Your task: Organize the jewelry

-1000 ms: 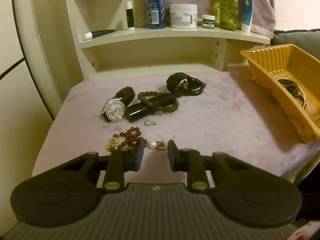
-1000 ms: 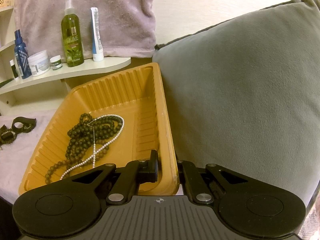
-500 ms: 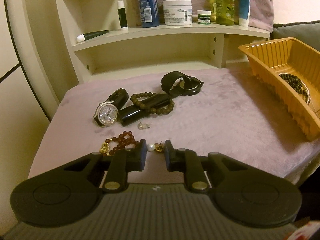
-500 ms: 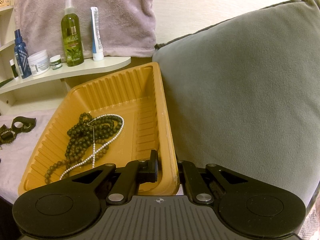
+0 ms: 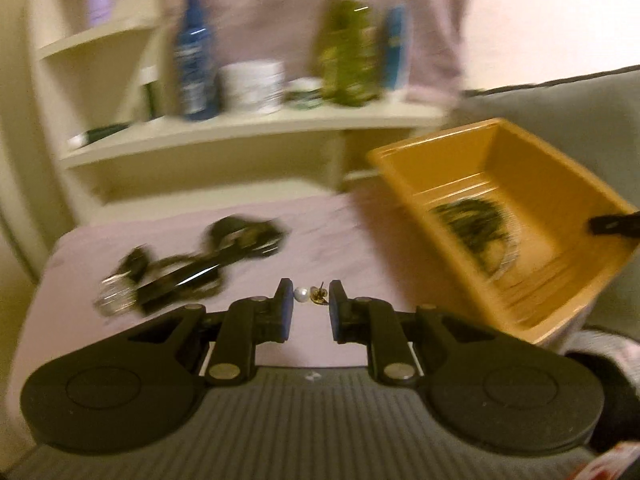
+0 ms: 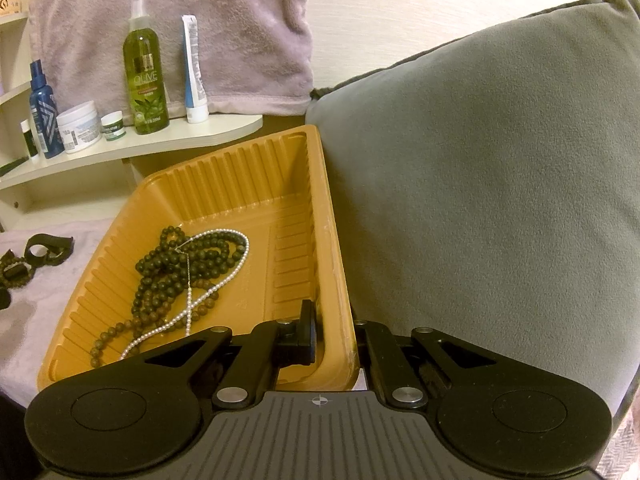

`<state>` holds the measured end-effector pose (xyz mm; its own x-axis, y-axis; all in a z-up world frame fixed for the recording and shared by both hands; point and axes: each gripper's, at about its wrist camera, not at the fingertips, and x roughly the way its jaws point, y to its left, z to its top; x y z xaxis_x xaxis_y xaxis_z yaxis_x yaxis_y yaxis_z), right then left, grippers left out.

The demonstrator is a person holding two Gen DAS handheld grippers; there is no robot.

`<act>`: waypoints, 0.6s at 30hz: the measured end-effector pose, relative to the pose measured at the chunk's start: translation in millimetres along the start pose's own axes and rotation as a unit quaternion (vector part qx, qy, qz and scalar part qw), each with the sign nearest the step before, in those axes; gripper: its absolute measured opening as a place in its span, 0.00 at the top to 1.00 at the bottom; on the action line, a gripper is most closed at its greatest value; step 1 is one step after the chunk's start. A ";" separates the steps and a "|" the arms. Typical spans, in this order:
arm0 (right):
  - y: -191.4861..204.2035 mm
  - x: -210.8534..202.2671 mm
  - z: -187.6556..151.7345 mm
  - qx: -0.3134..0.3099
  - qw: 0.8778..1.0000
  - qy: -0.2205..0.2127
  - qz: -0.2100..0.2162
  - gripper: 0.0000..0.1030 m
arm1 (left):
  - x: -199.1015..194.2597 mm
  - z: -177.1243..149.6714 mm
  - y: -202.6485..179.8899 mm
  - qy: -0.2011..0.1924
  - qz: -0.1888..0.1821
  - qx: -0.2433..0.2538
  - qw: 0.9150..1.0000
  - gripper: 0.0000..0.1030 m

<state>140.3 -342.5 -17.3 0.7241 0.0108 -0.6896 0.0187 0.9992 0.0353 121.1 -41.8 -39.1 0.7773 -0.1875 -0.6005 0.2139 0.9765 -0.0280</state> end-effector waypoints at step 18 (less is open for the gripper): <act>-0.1 -0.4 -0.2 0.007 1.000 -0.003 0.003 0.95 | 22.7 13.9 -101.7 0.009 -0.133 0.066 0.989 0.84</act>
<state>139.9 -342.6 -17.1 0.7279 0.0167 -0.6855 0.0237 0.9985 0.0495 125.2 -146.9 -38.8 0.6730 -0.4320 -0.6003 0.4849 0.8706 -0.0829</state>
